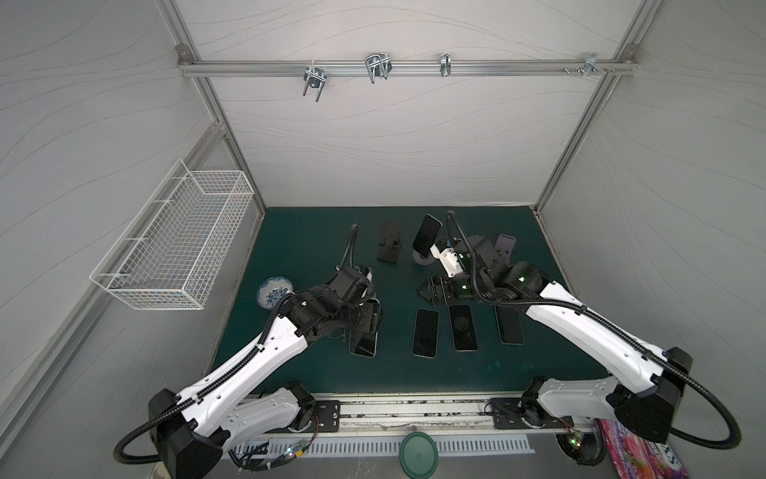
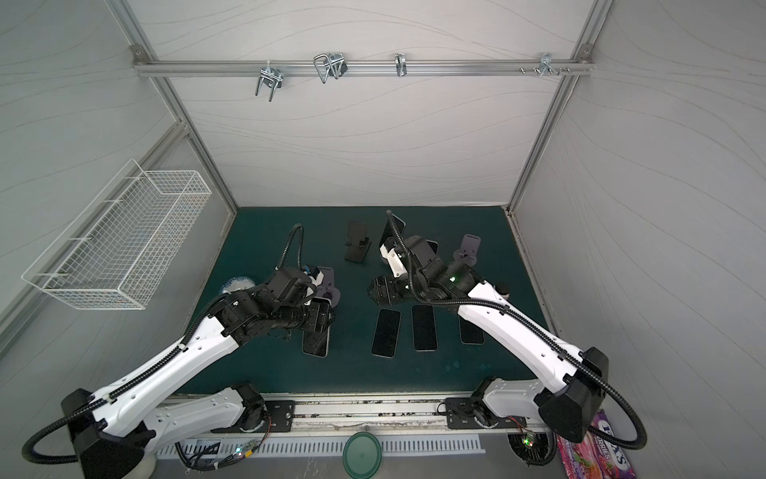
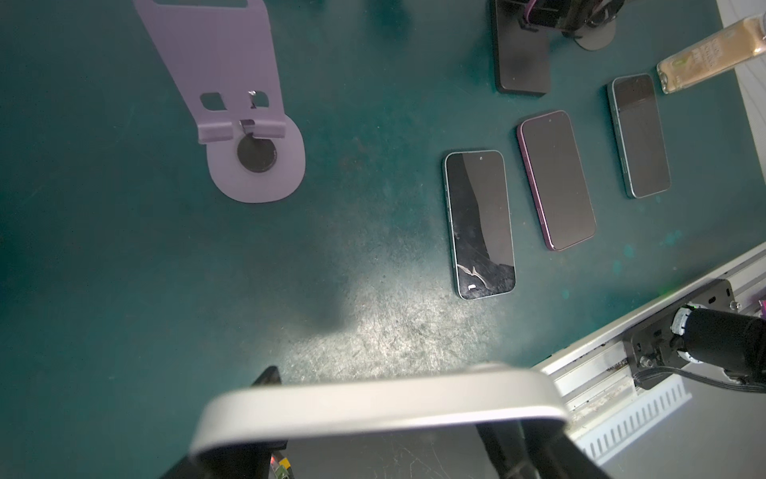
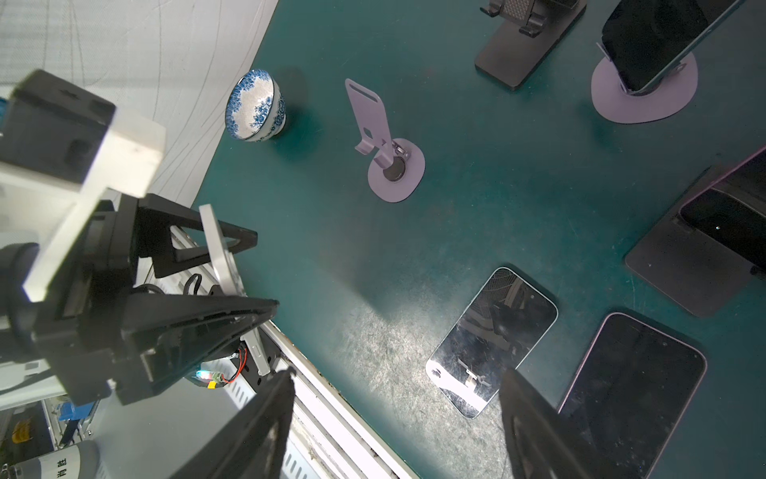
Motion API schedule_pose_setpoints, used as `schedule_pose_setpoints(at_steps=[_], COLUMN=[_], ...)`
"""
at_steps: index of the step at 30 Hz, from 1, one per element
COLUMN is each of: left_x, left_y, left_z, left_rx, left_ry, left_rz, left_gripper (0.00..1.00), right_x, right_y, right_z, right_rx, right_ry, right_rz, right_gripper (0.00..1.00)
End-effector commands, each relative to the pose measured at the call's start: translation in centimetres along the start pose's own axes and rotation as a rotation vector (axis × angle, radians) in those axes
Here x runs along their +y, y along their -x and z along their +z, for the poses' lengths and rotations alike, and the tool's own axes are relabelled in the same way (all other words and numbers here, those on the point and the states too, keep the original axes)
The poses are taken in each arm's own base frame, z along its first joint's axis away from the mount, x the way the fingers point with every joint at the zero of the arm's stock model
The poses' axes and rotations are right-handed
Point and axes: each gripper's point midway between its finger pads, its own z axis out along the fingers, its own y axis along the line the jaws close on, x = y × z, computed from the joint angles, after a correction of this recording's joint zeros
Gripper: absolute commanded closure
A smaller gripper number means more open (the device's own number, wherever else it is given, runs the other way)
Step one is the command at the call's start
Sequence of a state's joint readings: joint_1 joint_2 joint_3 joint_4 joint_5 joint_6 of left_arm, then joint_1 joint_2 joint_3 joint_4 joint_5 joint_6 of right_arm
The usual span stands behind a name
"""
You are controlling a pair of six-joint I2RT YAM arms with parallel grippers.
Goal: Remove the phone from the phone stand
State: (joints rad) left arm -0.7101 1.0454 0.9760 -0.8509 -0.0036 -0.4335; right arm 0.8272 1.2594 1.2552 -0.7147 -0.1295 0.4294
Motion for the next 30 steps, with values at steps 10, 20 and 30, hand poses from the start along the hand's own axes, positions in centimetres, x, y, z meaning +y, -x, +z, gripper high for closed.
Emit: schedule_pose_setpoints(at_steps=[10,20,30], left_x=[-1.2,-2.2,-2.6], left_y=[-0.6,-1.4,-1.5], left_z=[3.5,6.3,8.5], left_rx=[0.086,0.213,0.277], left_ry=[-0.005,0.02,0.043], left_rz=[0.014,0.054,0.062], left_gripper=[0.42,0.42,0.42], right_x=[-0.1,-0.1,-0.3], right_y=[0.3,0.7,0.5], right_z=[-1.3,-1.1,-1.5], right_rx=[-0.027,-0.027,-0.025], right_ry=[-0.031,-0.038,-0.052], right_rz=[-0.027,-0.038,-0.04], right_gripper=[0.21,0.21,0.21])
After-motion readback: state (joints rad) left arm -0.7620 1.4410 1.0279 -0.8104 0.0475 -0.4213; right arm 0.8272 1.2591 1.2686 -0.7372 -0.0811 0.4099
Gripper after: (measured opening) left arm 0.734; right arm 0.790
